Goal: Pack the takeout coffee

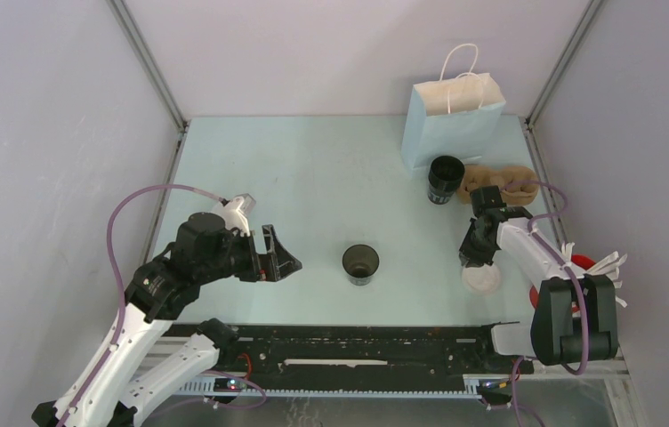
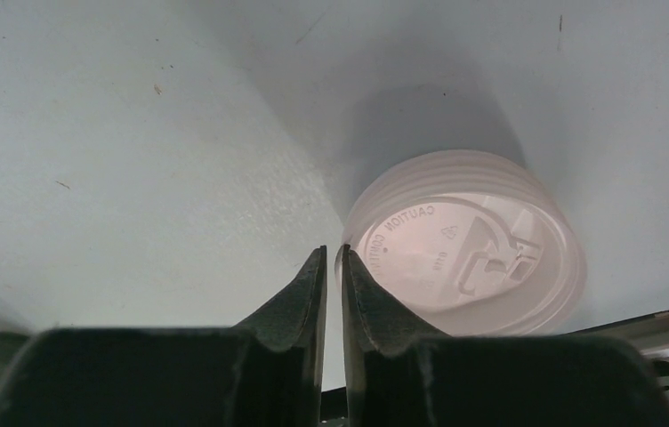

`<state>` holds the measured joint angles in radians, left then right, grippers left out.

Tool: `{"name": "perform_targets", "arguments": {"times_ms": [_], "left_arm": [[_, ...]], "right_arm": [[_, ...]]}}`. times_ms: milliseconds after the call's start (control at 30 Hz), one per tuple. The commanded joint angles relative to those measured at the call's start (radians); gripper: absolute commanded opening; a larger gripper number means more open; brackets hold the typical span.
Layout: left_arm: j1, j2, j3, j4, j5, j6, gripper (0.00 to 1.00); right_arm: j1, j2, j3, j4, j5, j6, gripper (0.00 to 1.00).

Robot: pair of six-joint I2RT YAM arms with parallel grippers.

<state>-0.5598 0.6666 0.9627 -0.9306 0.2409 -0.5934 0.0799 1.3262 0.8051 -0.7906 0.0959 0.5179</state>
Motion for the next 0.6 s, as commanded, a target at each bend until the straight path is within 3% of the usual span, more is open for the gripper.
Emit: {"name": "perform_targets", "arguments": {"times_ms": [0,100,200,567], "left_arm": [[-0.006,-0.001,0.023,0.013,0.021,0.022,1.0],[-0.006,-0.001,0.023,0.013,0.02,0.022,1.0],[-0.006,-0.001,0.024,0.013,0.019,0.022,1.0],[-0.006,0.018,0.027,0.02,0.027,0.028,1.0]], "right_arm": [[-0.005,0.007,-0.009,0.022,0.017,-0.018,0.17],[-0.005,0.011,-0.01,0.025,0.015,-0.019,0.14],[-0.005,0.008,-0.01,0.024,0.011,-0.019,0.0],[0.01,-0.092,0.029,-0.071,0.03,0.021,0.0]]}}
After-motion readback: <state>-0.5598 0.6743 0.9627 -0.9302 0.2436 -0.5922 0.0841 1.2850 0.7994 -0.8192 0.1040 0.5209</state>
